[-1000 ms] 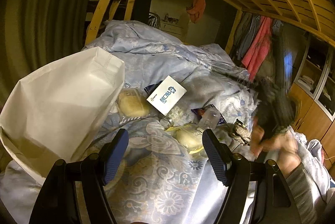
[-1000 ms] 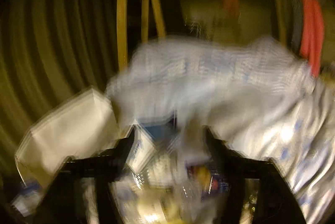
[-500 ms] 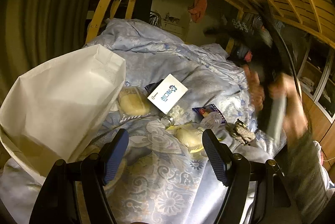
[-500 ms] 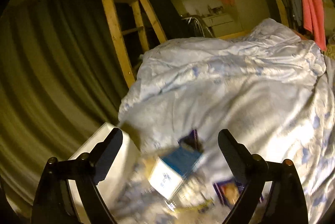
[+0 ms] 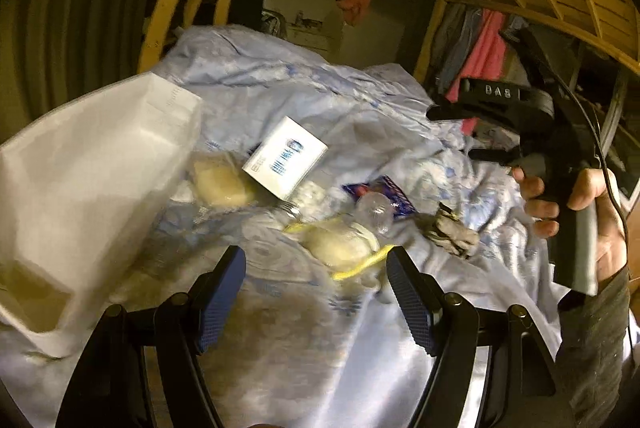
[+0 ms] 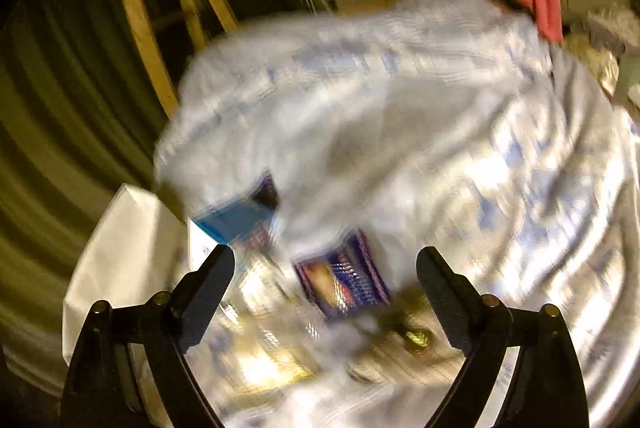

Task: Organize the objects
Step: 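Close the right gripper on the beige plaid cloth and lift it, then carry the plaid cloth into the white paper bag and open the right gripper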

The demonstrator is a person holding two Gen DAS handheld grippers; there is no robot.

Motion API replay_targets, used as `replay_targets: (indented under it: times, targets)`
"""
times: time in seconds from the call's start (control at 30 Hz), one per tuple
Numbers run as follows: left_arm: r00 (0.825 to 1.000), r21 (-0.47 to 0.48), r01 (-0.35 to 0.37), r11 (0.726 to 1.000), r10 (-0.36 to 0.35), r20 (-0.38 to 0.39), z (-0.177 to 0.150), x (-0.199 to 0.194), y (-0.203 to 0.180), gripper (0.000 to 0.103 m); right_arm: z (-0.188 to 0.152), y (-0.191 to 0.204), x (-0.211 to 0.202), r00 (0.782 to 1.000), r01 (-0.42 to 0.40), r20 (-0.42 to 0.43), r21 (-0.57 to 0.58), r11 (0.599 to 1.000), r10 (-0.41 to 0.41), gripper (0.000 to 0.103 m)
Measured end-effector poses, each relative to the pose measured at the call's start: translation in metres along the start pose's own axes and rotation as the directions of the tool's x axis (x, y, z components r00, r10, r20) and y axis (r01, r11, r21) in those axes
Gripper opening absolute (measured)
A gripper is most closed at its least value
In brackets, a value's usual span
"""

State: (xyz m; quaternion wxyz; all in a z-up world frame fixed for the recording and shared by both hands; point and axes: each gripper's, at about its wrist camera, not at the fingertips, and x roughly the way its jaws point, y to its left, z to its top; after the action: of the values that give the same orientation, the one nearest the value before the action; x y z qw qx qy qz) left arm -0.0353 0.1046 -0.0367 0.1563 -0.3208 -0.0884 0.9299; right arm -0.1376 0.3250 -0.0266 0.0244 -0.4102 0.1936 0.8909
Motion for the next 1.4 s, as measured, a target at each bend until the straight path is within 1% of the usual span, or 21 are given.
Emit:
replay_targets:
  times: [0.1, 0.17, 0.27, 0.33, 0.4, 0.47, 0.5, 0.53, 0.57, 0.6, 0.77, 0.83, 0.93, 1.0, 1.03, 1.07, 1.17, 1.23, 1.3, 1.33, 1.4]
  targets:
    - [0.999, -0.021, 0.039, 0.999, -0.039, -0.029, -0.005, 0.015, -0.007, 0.071, -0.005, -0.027, 0.008, 0.996, -0.024, -0.085, 0.061, 0.998, 0.029, 0.092]
    - [0.998, -0.017, 0.038, 0.999, -0.039, -0.047, -0.008, 0.022, -0.012, 0.071, -0.01, -0.04, 0.014, 0.991, -0.01, -0.132, 0.092, 0.996, 0.022, 0.091]
    - [0.998, 0.006, 0.016, 1.0, -0.015, -0.057, -0.011, 0.026, -0.019, 0.071, -0.018, -0.053, 0.026, 0.975, 0.077, -0.217, 0.101, 0.992, -0.054, 0.089]
    - [0.998, 0.014, 0.01, 1.0, -0.009, -0.056, -0.011, 0.026, -0.022, 0.071, -0.023, -0.061, 0.035, 0.952, 0.162, -0.275, 0.07, 0.984, -0.137, 0.086]
    - [0.999, 0.016, 0.007, 1.0, -0.006, -0.052, -0.01, 0.025, -0.022, 0.071, -0.029, -0.068, 0.044, 0.929, 0.192, -0.33, 0.05, 0.98, -0.165, 0.085]
    - [0.999, 0.016, 0.003, 1.0, -0.002, -0.045, -0.01, 0.023, -0.022, 0.071, -0.035, -0.074, 0.053, 0.919, 0.135, -0.381, 0.077, 0.988, -0.096, 0.083]
    - [0.999, 0.016, 0.0, 1.0, 0.0, -0.043, -0.01, 0.022, -0.022, 0.071, -0.038, -0.076, 0.059, 0.912, 0.087, -0.41, 0.114, 0.99, -0.033, 0.079]
    - [0.999, 0.015, -0.001, 1.0, 0.002, -0.043, -0.009, 0.022, -0.021, 0.071, -0.041, -0.078, 0.065, 0.9, 0.043, -0.434, 0.151, 0.988, 0.028, 0.079]
    - [0.999, 0.015, -0.004, 1.0, 0.005, -0.043, -0.009, 0.022, -0.021, 0.071, -0.043, -0.078, 0.069, 0.899, 0.034, -0.436, 0.159, 0.987, 0.039, 0.079]
    - [0.999, 0.015, -0.007, 1.0, 0.008, -0.043, -0.009, 0.022, -0.02, 0.071, -0.044, -0.077, 0.072, 0.903, 0.042, -0.429, 0.149, 0.988, 0.026, 0.078]
    - [0.999, 0.02, -0.022, 1.0, 0.023, -0.033, -0.008, 0.02, -0.021, 0.071, -0.052, -0.08, 0.089, 0.914, 0.062, -0.405, 0.156, 0.986, 0.006, 0.069]
    - [0.999, 0.017, -0.024, 1.0, 0.025, -0.028, -0.008, 0.018, -0.02, 0.071, -0.052, -0.084, 0.084, 0.92, 0.061, -0.391, 0.176, 0.983, 0.013, 0.065]
    - [0.999, 0.014, -0.043, 0.999, 0.043, -0.021, -0.007, 0.016, -0.016, 0.071, -0.044, -0.079, 0.055, 0.945, 0.059, -0.328, 0.173, 0.983, 0.001, 0.058]
    - [0.998, 0.005, -0.063, 0.998, 0.063, -0.002, -0.004, 0.008, -0.009, 0.071, -0.035, -0.066, 0.026, 0.965, 0.011, -0.26, 0.158, 0.987, 0.031, 0.056]
    - [0.997, -0.001, -0.07, 0.998, 0.07, 0.009, -0.003, 0.004, -0.006, 0.071, -0.032, -0.058, 0.014, 0.973, -0.025, -0.223, 0.149, 0.989, 0.058, 0.052]
    - [0.996, -0.011, -0.08, 0.997, 0.081, 0.037, 0.0, -0.007, -0.001, 0.071, -0.028, -0.046, -0.003, 0.977, -0.085, -0.184, 0.134, 0.987, 0.109, 0.047]
    - [0.988, -0.046, -0.108, 0.993, 0.112, 0.107, 0.008, -0.04, 0.017, 0.071, -0.021, -0.013, -0.03, 0.972, -0.194, -0.119, 0.078, 0.978, 0.203, 0.047]
    - [0.979, -0.085, -0.141, 0.986, 0.151, 0.139, 0.012, -0.063, 0.031, 0.071, -0.021, 0.024, -0.041, 0.955, -0.276, -0.105, 0.029, 0.961, 0.278, 0.047]
    - [0.969, -0.117, -0.173, 0.978, 0.19, 0.156, 0.015, -0.082, 0.044, 0.071, -0.024, 0.065, -0.045, 0.928, -0.36, -0.116, -0.035, 0.932, 0.354, 0.047]
    - [0.961, -0.134, -0.196, 0.971, 0.217, 0.17, 0.015, -0.094, 0.054, 0.071, -0.028, 0.081, -0.049, 0.91, -0.404, -0.133, -0.059, 0.913, 0.393, 0.047]
    - [0.946, -0.147, -0.233, 0.961, 0.259, 0.194, 0.014, -0.11, 0.067, 0.071, -0.036, 0.132, -0.044, 0.859, -0.497, -0.203, -0.11, 0.861, 0.47, 0.047]
